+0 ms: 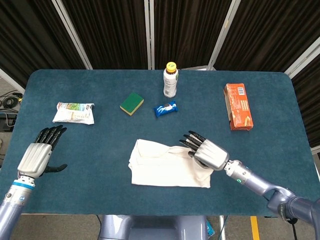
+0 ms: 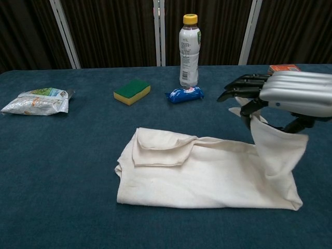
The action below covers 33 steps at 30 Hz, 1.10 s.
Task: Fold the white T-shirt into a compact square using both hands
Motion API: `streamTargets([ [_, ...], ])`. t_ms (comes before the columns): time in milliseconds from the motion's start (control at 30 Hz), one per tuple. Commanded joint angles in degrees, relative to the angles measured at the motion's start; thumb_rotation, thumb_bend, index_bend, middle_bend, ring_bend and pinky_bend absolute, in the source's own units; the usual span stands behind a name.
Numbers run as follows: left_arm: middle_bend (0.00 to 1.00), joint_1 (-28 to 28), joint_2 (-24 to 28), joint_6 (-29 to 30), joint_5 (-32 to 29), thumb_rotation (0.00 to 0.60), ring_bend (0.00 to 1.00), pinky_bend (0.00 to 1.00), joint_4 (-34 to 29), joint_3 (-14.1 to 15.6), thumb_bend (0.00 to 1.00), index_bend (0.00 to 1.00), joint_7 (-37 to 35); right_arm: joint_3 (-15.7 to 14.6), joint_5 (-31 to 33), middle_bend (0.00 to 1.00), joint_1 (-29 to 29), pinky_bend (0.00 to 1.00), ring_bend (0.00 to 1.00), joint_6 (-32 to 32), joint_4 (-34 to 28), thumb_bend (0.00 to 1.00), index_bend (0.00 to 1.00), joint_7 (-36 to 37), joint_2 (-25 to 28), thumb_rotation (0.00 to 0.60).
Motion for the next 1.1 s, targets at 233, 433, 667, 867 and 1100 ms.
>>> streamTargets([
  [233, 0.0, -0.2, 0.3, -0.6, -0.3, 0.6, 0.0, 0.0, 0.2, -0.1, 0.0, 0.0, -0.9, 5.7, 4.5, 0.11, 5.2, 0.0, 0.0, -8.4, -8.5, 0.5, 0.71, -6.8, 0.2, 0.6],
  [433, 0.0, -0.2, 0.7, -0.8, -0.2, 0.6, 0.0, 0.0, 0.1, -0.1, 0.0, 0.0, -1.8, 8.8, 8.0, 0.11, 7.6, 0.0, 0.0, -13.2, -11.0, 0.5, 0.71, -9.5, -2.3, 0.6],
  [667, 0.0, -0.3, 1.1, -1.2, -0.4, 0.6, 0.0, 0.0, 0.3, -0.2, 0.0, 0.0, -2.7, 11.0, 11.2, 0.11, 9.4, 0.0, 0.0, -16.9, -13.0, 0.5, 0.71, -14.7, -6.3, 0.6],
  [867, 0.0, -0.4, 1.3, -1.5, -0.5, 0.6, 0.0, 0.0, 0.4, -0.3, 0.0, 0.0, -3.4, 12.0, 12.4, 0.11, 10.6, 0.0, 0.0, -18.5, -12.3, 0.5, 0.71, -18.1, -9.3, 0.6],
  [1100, 0.0, -0.4, 1.8, -1.5, -0.4, 0.6, 0.0, 0.0, 0.3, -0.4, 0.0, 0.0, -4.2, 14.6, 15.7, 0.11, 12.0, 0.0, 0.0, -19.8, -9.8, 0.5, 0.72, -22.8, -14.5, 0.6],
])
